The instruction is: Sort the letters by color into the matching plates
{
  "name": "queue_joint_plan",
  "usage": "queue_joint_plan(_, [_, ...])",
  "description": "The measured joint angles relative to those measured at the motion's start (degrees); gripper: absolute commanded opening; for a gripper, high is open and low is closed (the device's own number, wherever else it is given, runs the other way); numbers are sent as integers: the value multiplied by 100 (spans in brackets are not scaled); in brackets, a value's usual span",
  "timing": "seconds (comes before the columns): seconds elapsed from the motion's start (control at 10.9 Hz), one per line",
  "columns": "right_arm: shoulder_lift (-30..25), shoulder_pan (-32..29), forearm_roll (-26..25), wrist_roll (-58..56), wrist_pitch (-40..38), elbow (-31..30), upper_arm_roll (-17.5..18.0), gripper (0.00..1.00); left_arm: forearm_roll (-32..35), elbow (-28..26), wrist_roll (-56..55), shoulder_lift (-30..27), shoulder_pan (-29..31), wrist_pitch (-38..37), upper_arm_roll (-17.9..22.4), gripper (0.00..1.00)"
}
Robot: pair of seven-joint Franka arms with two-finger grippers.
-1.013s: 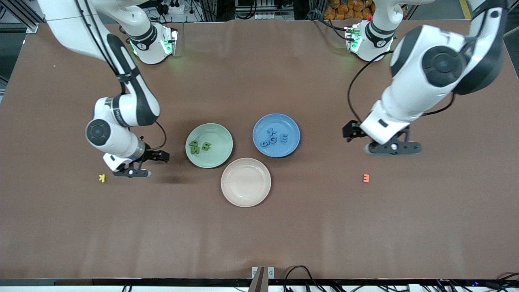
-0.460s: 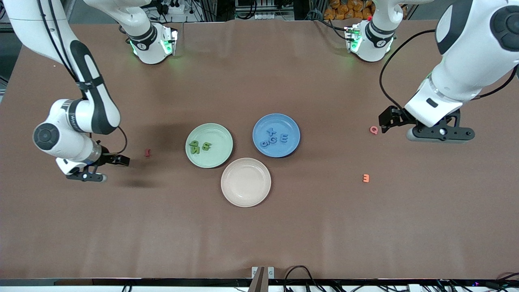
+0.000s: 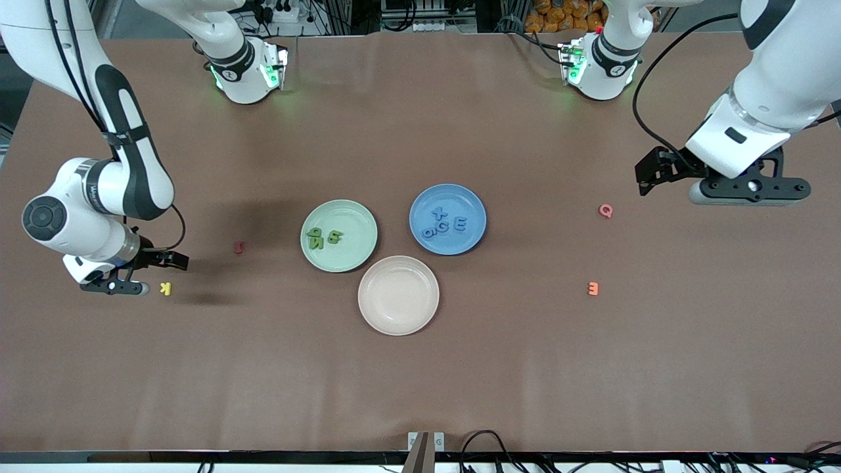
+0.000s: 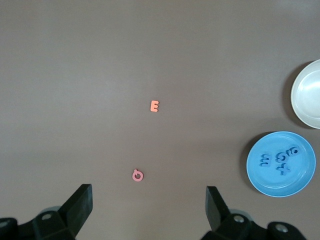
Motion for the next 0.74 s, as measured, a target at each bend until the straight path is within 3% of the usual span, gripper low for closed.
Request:
queue_joint_plan(0.18, [-196,-14,-6,-10,-435,140,-7,100,0,158,3,-14,0,-142,116,100])
queue_joint_plan(0.46, [-663,-10,-19,-11,-2095,800,0,100,0,267,5,-58,1,-383,246,100])
queue_joint_plan(0.74, [-1229,0,-20,-11,-2940,1157,21,100,-2,278,80,-174,-3,-647,598,100])
